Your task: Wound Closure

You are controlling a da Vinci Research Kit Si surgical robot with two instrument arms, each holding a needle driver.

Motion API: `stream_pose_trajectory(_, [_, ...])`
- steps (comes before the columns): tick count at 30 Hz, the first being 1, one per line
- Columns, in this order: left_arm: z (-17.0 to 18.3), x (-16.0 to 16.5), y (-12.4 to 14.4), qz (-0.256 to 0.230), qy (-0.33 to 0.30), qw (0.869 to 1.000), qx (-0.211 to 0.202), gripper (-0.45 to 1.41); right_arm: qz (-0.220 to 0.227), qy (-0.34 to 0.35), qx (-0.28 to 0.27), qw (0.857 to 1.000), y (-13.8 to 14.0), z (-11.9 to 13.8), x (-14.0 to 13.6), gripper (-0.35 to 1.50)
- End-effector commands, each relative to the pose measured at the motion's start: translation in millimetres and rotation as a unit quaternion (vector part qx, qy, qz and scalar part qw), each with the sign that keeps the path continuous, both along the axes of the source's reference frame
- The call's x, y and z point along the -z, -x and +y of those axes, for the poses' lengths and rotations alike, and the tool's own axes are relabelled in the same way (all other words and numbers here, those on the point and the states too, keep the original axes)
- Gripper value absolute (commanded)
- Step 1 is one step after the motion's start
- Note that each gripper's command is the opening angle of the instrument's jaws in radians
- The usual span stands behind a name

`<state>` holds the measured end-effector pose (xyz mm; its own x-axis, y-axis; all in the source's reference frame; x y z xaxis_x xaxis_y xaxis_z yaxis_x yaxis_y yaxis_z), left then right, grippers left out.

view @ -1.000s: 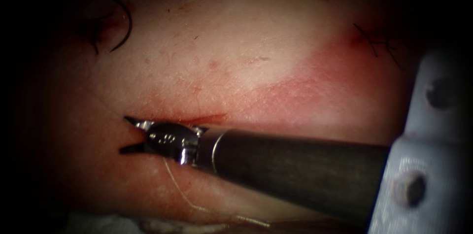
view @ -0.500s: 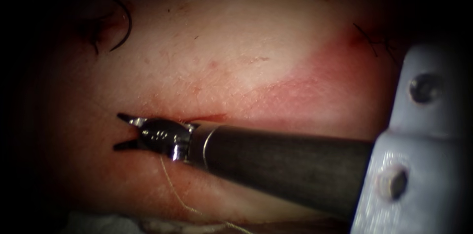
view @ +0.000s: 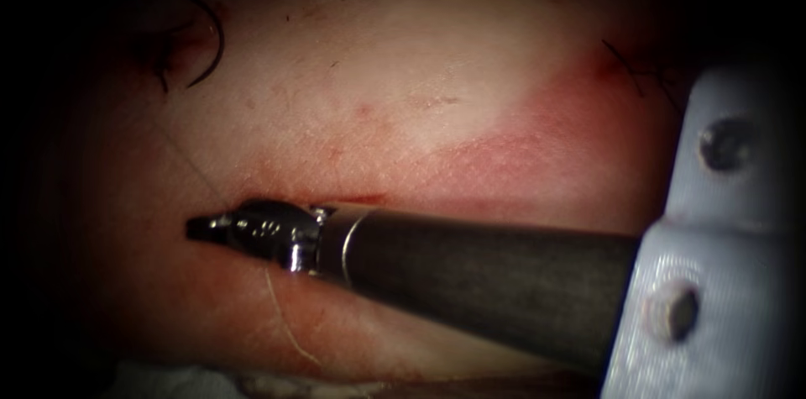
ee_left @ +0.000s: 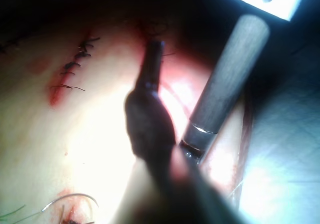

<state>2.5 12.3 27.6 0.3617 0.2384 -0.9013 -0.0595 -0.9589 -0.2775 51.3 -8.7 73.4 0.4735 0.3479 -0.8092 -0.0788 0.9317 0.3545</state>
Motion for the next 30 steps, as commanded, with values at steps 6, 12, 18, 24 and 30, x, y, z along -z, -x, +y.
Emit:
stream_pose_trajectory(6, [0.1,-0.7,0.1,-0.004,0.000,1.000,-0.003,-0.45,-0.009,0.001,-0.005,1.000,0.3,0.0,0.7,-0.35])
stream_pose_trajectory(12, [0.7,-1.4,0.0,-0.003,-0.002,1.000,-0.002,-0.45,-0.034,0.018,-0.020,0.999,2.3,-1.8,1.4,1.48])
stream_pose_trajectory(18, [0.8,-1.4,0.0,-0.002,-0.003,1.000,-0.002,-0.45,-0.035,0.011,-0.009,0.999,5.6,-2.3,1.8,1.48])
stream_pose_trajectory(24, [1.0,-1.3,-0.5,-0.001,-0.002,1.000,-0.002,-0.45,-0.054,0.009,-0.029,0.998,10.5,-0.6,2.8,1.48])
stream_pose_trajectory(30, [0.9,-1.4,0.0,0.001,-0.001,1.000,0.000,-0.45,-0.056,-0.003,-0.039,0.998,8.8,0.5,3.4,1.48])
